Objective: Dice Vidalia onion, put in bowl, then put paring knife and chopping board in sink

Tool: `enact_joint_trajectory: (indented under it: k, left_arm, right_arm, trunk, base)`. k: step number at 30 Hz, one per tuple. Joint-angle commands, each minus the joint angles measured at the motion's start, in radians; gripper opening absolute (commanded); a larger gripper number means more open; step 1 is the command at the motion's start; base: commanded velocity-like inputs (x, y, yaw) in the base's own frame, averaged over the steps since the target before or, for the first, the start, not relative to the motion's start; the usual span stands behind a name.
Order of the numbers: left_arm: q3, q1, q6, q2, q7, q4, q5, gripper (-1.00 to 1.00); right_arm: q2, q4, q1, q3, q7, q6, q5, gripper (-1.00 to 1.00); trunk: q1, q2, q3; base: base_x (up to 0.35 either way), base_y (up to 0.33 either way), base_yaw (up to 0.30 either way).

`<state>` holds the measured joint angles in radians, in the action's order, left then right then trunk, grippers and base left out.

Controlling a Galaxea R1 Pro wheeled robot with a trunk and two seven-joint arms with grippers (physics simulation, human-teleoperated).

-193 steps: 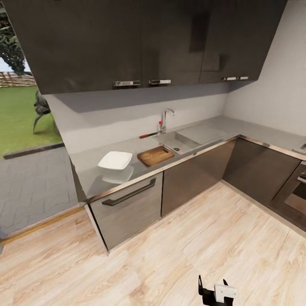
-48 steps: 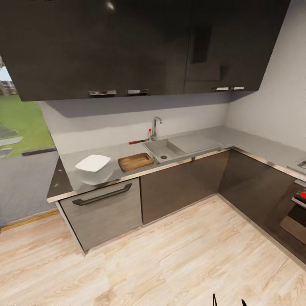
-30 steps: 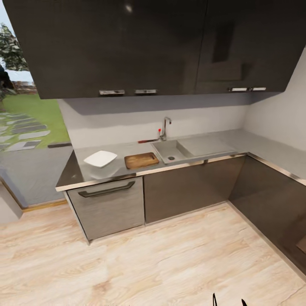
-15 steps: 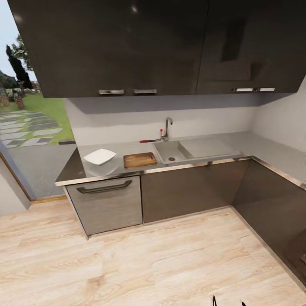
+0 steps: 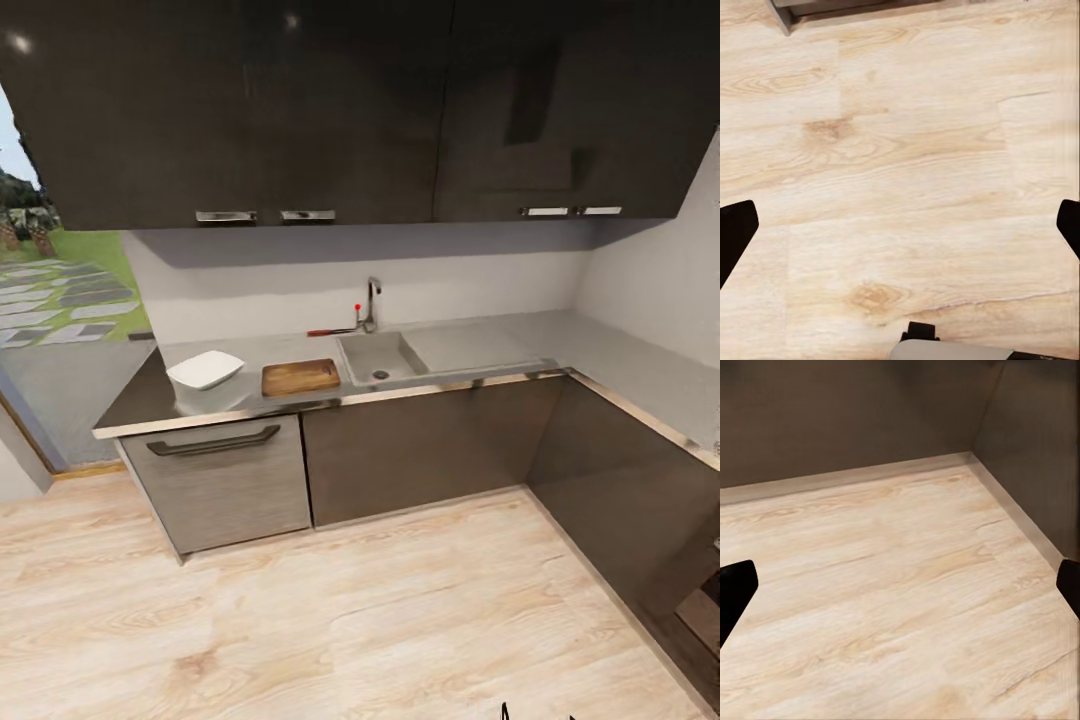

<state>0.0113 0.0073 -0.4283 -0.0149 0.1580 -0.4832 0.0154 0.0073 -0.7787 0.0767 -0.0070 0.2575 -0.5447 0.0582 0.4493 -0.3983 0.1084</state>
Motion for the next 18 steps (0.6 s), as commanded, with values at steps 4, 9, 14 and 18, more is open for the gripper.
enact_joint_trajectory:
  k: [4, 9, 14, 18]
  left_arm:
    - [0.001, 0.000, -0.001, 0.000, 0.002, -0.002, 0.001, 1.00]
    - [0.001, 0.000, -0.001, 0.000, 0.002, -0.003, 0.001, 1.00]
    - [0.001, 0.000, -0.001, 0.000, 0.002, -0.003, 0.001, 1.00]
    - [0.001, 0.000, -0.001, 0.000, 0.002, -0.003, 0.001, 1.00]
  right_arm:
    - [0.000, 0.001, 0.000, 0.000, 0.005, 0.000, 0.006, 1.00]
    - [0.000, 0.005, 0.000, 0.001, 0.003, 0.000, 0.005, 1.00]
    - [0.001, 0.005, 0.000, 0.001, 0.003, 0.000, 0.005, 1.00]
    - [0.001, 0.006, 0.000, 0.001, 0.003, 0.000, 0.005, 1.00]
  trunk:
    - [0.001, -0.002, 0.002]
    - [0.001, -0.002, 0.002]
    - [0.001, -0.002, 0.002]
    - [0.001, -0.002, 0.002]
  base:
    - [0.075, -0.318, 0.000]
    - [0.109, -0.311, 0.000]
    - [0.147, -0.299, 0.092]
    - [0.172, -0.288, 0.233]
